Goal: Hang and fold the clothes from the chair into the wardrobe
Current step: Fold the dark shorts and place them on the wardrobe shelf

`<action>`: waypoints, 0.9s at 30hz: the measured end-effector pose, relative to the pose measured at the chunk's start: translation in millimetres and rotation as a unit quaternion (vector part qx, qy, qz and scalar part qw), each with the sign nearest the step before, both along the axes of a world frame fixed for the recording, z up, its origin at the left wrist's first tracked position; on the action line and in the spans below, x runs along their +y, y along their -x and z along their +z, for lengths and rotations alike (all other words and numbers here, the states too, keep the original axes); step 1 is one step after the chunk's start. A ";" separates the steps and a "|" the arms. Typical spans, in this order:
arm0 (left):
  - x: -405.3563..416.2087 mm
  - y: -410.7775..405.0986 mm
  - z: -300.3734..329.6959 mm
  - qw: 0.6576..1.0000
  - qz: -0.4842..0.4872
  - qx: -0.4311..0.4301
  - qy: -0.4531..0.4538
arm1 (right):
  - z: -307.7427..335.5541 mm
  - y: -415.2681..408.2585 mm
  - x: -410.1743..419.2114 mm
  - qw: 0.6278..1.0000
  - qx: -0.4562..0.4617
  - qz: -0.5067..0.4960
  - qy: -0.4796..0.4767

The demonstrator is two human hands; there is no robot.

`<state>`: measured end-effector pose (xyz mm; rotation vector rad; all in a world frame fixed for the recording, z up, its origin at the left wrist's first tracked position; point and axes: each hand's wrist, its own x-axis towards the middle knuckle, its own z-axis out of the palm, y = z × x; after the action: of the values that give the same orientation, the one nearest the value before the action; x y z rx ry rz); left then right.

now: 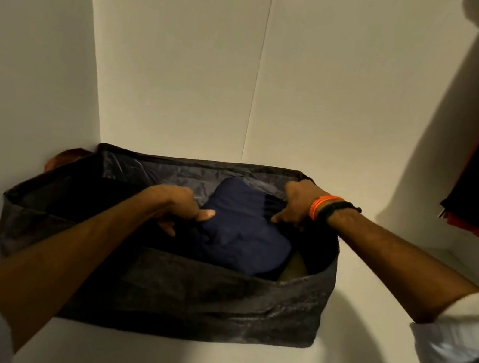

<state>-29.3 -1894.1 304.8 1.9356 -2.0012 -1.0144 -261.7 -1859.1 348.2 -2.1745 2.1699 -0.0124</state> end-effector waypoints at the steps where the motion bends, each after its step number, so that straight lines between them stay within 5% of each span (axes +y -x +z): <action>1: -1.6 4.5 0.7 0.998 -0.011 -0.047 0.029 | -1.0 1.8 6.7 0.998 -0.044 -0.019 -0.048; 3: -3.5 9.6 1.8 0.978 -0.045 -0.189 0.076 | -3.4 0.0 16.3 0.977 -0.147 -0.055 -0.147; 5: -7.2 12.4 0.1 0.968 -0.067 -0.226 0.090 | -9.5 -4.5 20.6 0.965 -0.179 -0.058 -0.181; 11: -15.9 17.0 -27.3 0.995 -0.069 0.036 -0.063 | -28.1 -13.7 25.9 0.903 -0.357 -0.125 -0.204; 14: -21.6 16.2 -41.4 0.985 -0.032 0.115 -0.123 | -38.1 -7.7 27.5 0.906 -0.361 -0.142 -0.170; 22: -8.3 29.2 -4.8 0.935 0.053 0.338 -0.090 | -24.4 23.7 -4.0 0.812 -0.567 -0.134 -0.007; 24: -0.3 37.2 -6.0 0.939 0.053 0.322 -0.106 | -20.4 33.2 -6.1 0.834 -0.535 -0.133 -0.019; 27: 14.0 46.6 -17.8 0.958 0.011 0.255 -0.132 | -28.1 36.6 7.9 0.942 -0.298 -0.073 -0.135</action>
<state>-75.9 -1880.1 286.9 1.5728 -1.6145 -1.6437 -298.3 -1851.1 320.2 -1.5868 1.8419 -0.3175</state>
